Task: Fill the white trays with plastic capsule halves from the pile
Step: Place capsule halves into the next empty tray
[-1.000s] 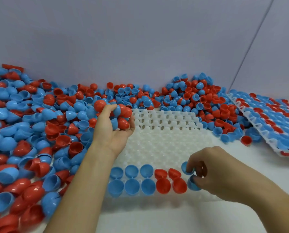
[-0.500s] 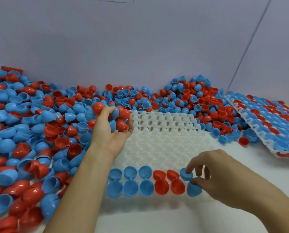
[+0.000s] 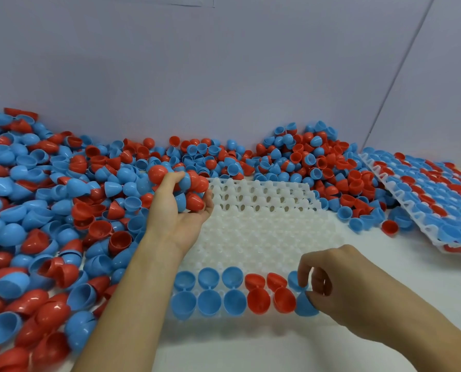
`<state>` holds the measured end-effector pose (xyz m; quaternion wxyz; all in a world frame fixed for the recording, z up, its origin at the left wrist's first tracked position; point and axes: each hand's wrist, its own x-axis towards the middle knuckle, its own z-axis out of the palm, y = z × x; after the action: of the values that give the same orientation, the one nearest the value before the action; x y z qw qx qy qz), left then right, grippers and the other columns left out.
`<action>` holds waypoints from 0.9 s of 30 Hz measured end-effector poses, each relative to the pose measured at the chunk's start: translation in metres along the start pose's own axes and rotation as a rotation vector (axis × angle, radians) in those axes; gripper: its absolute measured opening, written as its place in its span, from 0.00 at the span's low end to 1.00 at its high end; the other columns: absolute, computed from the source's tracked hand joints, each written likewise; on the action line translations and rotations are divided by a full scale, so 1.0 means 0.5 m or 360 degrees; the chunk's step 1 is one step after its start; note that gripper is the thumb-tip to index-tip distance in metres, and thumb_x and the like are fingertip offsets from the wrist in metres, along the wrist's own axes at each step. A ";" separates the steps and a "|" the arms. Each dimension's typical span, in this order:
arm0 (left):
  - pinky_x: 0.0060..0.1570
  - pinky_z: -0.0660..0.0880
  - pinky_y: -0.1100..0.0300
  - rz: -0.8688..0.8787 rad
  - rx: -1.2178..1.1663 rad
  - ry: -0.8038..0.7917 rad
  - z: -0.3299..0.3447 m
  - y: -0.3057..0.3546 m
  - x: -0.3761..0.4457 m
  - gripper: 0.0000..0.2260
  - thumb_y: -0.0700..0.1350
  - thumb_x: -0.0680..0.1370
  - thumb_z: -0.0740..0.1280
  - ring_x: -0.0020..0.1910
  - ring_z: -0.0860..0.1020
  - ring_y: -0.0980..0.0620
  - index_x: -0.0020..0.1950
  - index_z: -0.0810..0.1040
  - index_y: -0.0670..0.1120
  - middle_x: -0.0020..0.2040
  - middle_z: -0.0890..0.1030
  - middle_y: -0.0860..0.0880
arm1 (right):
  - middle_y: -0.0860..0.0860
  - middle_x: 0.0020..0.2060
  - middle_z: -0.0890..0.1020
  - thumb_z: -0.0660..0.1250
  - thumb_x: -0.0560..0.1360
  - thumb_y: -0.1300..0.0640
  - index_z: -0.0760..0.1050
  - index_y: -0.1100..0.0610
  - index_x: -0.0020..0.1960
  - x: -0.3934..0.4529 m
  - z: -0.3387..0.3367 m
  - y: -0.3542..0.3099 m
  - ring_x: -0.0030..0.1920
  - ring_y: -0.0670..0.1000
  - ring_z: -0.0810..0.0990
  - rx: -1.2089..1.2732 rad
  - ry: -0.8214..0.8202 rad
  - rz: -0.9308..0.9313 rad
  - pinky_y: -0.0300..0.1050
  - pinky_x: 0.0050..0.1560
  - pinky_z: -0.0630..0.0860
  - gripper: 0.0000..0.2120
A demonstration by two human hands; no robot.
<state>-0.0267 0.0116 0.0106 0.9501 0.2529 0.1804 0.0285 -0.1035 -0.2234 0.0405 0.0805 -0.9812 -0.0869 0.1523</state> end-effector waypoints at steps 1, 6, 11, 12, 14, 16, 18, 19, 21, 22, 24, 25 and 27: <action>0.41 0.80 0.56 0.0002 0.0004 -0.0003 0.000 0.000 0.000 0.18 0.43 0.76 0.71 0.52 0.79 0.44 0.66 0.76 0.45 0.59 0.78 0.40 | 0.39 0.44 0.78 0.72 0.75 0.51 0.74 0.39 0.45 -0.001 -0.003 -0.001 0.41 0.45 0.80 0.0002 -0.0006 0.0005 0.35 0.42 0.80 0.08; 0.41 0.80 0.57 -0.0001 0.0006 0.0001 0.001 0.001 0.001 0.18 0.43 0.77 0.70 0.52 0.79 0.45 0.67 0.75 0.45 0.59 0.78 0.40 | 0.40 0.42 0.76 0.71 0.76 0.53 0.73 0.40 0.47 -0.004 -0.015 -0.009 0.39 0.46 0.78 -0.0050 0.0025 -0.0015 0.34 0.32 0.71 0.09; 0.39 0.80 0.57 0.0000 -0.0004 0.0000 0.001 0.000 0.001 0.20 0.43 0.77 0.70 0.53 0.79 0.44 0.68 0.74 0.45 0.61 0.77 0.40 | 0.41 0.46 0.74 0.71 0.77 0.53 0.74 0.42 0.53 -0.004 0.010 -0.018 0.42 0.46 0.77 -0.0059 0.0061 -0.0008 0.36 0.37 0.74 0.10; 0.39 0.80 0.57 -0.0003 -0.0003 -0.0004 0.001 0.000 0.001 0.20 0.43 0.77 0.70 0.53 0.79 0.44 0.68 0.74 0.45 0.61 0.77 0.40 | 0.41 0.47 0.74 0.71 0.77 0.53 0.74 0.42 0.54 -0.003 0.012 -0.019 0.42 0.46 0.77 -0.0053 0.0072 0.0000 0.37 0.39 0.76 0.10; 0.39 0.80 0.57 -0.0006 0.0001 -0.0007 0.001 0.000 0.000 0.19 0.43 0.77 0.70 0.53 0.79 0.44 0.68 0.74 0.45 0.60 0.78 0.40 | 0.42 0.47 0.74 0.71 0.76 0.54 0.74 0.43 0.54 -0.003 0.013 -0.021 0.42 0.47 0.77 -0.0038 0.0072 0.0020 0.36 0.39 0.75 0.10; 0.39 0.80 0.57 -0.0006 0.0004 -0.0006 0.001 -0.001 0.000 0.18 0.43 0.77 0.70 0.52 0.79 0.44 0.67 0.75 0.45 0.60 0.78 0.39 | 0.42 0.47 0.74 0.71 0.77 0.55 0.74 0.43 0.53 -0.003 0.013 -0.022 0.42 0.47 0.76 -0.0035 0.0061 0.0032 0.35 0.37 0.73 0.11; 0.39 0.80 0.57 0.0002 0.0012 -0.0006 0.001 -0.001 0.000 0.16 0.43 0.77 0.70 0.52 0.79 0.44 0.65 0.75 0.45 0.60 0.78 0.39 | 0.43 0.48 0.74 0.71 0.77 0.55 0.73 0.43 0.53 -0.003 0.013 -0.022 0.42 0.46 0.76 -0.0030 0.0055 0.0035 0.35 0.36 0.72 0.10; 0.39 0.80 0.57 0.0004 0.0013 -0.0003 0.001 -0.001 0.000 0.16 0.43 0.77 0.70 0.52 0.79 0.44 0.65 0.75 0.45 0.60 0.78 0.39 | 0.43 0.48 0.74 0.70 0.77 0.55 0.73 0.42 0.53 -0.004 0.011 -0.021 0.42 0.46 0.76 -0.0026 0.0052 0.0034 0.35 0.36 0.72 0.10; 0.38 0.80 0.57 0.0004 0.0016 0.0002 0.000 -0.001 0.000 0.17 0.43 0.77 0.70 0.52 0.79 0.44 0.65 0.75 0.45 0.60 0.78 0.39 | 0.43 0.48 0.74 0.70 0.78 0.54 0.73 0.42 0.54 -0.007 0.007 -0.022 0.42 0.46 0.77 -0.0009 0.0017 0.0047 0.35 0.35 0.72 0.10; 0.38 0.79 0.57 0.0004 0.0015 0.0003 0.000 -0.001 0.000 0.17 0.43 0.77 0.70 0.52 0.79 0.44 0.66 0.75 0.45 0.60 0.78 0.40 | 0.43 0.48 0.74 0.70 0.78 0.54 0.73 0.42 0.55 -0.008 0.005 -0.022 0.42 0.46 0.77 -0.0005 -0.0001 0.0051 0.35 0.36 0.72 0.10; 0.38 0.79 0.56 0.0008 0.0010 0.0003 0.001 0.000 0.001 0.17 0.43 0.77 0.70 0.52 0.78 0.44 0.65 0.75 0.45 0.60 0.77 0.40 | 0.43 0.50 0.75 0.70 0.78 0.55 0.73 0.42 0.56 -0.008 0.003 -0.021 0.43 0.45 0.77 -0.0008 -0.0024 0.0044 0.34 0.37 0.73 0.11; 0.38 0.79 0.56 0.0010 0.0009 0.0003 0.001 0.000 0.001 0.16 0.43 0.77 0.70 0.53 0.78 0.44 0.65 0.75 0.45 0.60 0.77 0.40 | 0.44 0.51 0.76 0.70 0.78 0.56 0.73 0.42 0.57 -0.008 0.004 -0.020 0.43 0.45 0.76 -0.0008 -0.0029 0.0041 0.33 0.37 0.73 0.12; 0.39 0.79 0.56 0.0012 0.0010 0.0003 0.001 0.000 0.002 0.16 0.42 0.77 0.70 0.52 0.78 0.45 0.64 0.75 0.46 0.60 0.78 0.40 | 0.44 0.52 0.76 0.70 0.78 0.55 0.73 0.42 0.58 -0.008 0.004 -0.019 0.43 0.45 0.77 0.0002 -0.0011 0.0034 0.33 0.40 0.74 0.12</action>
<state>-0.0256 0.0113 0.0106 0.9490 0.2566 0.1805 0.0318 -0.1092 -0.2145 0.0415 0.0791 -0.9815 -0.0767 0.1567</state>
